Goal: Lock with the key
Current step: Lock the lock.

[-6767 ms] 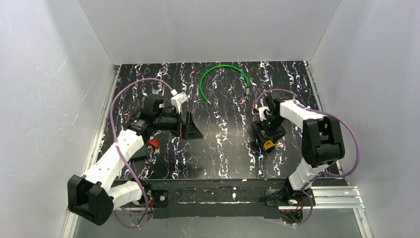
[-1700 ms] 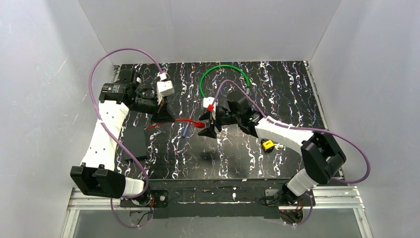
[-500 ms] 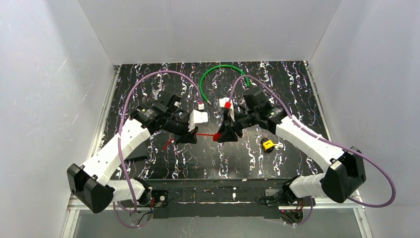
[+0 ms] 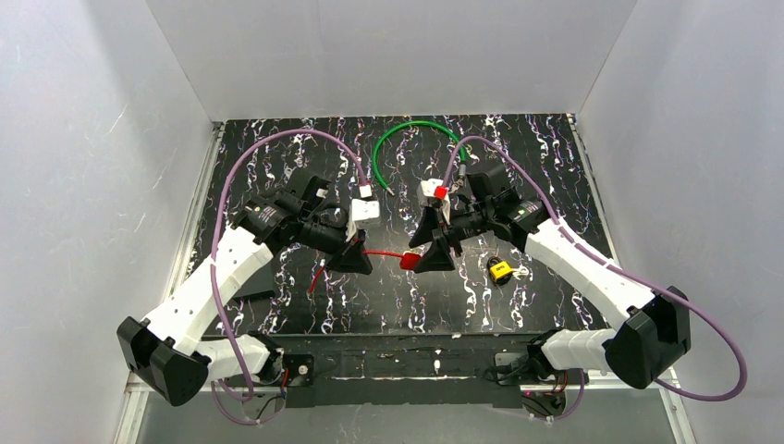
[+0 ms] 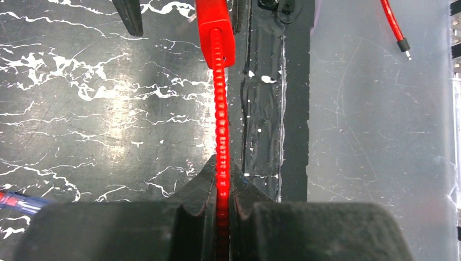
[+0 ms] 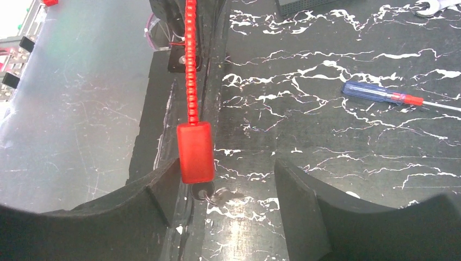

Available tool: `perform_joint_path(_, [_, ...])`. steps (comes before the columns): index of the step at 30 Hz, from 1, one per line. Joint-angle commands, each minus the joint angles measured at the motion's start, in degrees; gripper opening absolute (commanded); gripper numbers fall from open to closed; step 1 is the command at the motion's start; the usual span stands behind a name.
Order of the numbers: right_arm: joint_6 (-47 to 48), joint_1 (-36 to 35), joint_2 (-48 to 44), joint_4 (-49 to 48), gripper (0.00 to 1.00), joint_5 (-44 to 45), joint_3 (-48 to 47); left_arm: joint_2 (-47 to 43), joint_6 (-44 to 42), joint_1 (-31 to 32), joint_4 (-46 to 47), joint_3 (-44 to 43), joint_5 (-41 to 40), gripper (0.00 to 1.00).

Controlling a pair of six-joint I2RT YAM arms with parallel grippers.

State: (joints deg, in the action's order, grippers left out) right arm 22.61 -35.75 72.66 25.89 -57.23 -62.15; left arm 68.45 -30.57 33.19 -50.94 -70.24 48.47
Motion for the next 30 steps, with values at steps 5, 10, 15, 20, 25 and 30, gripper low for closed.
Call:
perform_joint_path(5, [1.7,-0.6,-0.6,1.1,0.72,-4.3,-3.0,-0.5,2.4,-0.4,1.6,-1.9,5.6,0.00])
perform_joint_path(10, [2.1,-1.5,-0.5,1.7,0.71,-4.5,-2.7,-0.3,3.6,-0.5,3.3,-1.3,5.0,0.00])
perform_joint_path(15, [2.0,-2.2,-0.3,1.7,0.64,-4.1,-3.2,0.5,3.7,-0.5,3.4,-1.6,4.9,0.00])
perform_joint_path(20, [2.5,-2.4,-0.2,2.4,0.44,-4.0,-3.2,1.0,3.4,-0.5,3.5,-2.0,4.2,0.00])
perform_joint_path(25, [2.4,-2.4,-0.4,2.6,0.15,-3.3,-2.8,1.4,3.7,-0.5,3.6,-2.0,3.7,0.00])
perform_joint_path(30, [0.5,-2.0,-0.8,2.0,0.01,-0.8,-2.1,0.9,4.5,-1.9,2.3,-2.7,2.2,0.22])
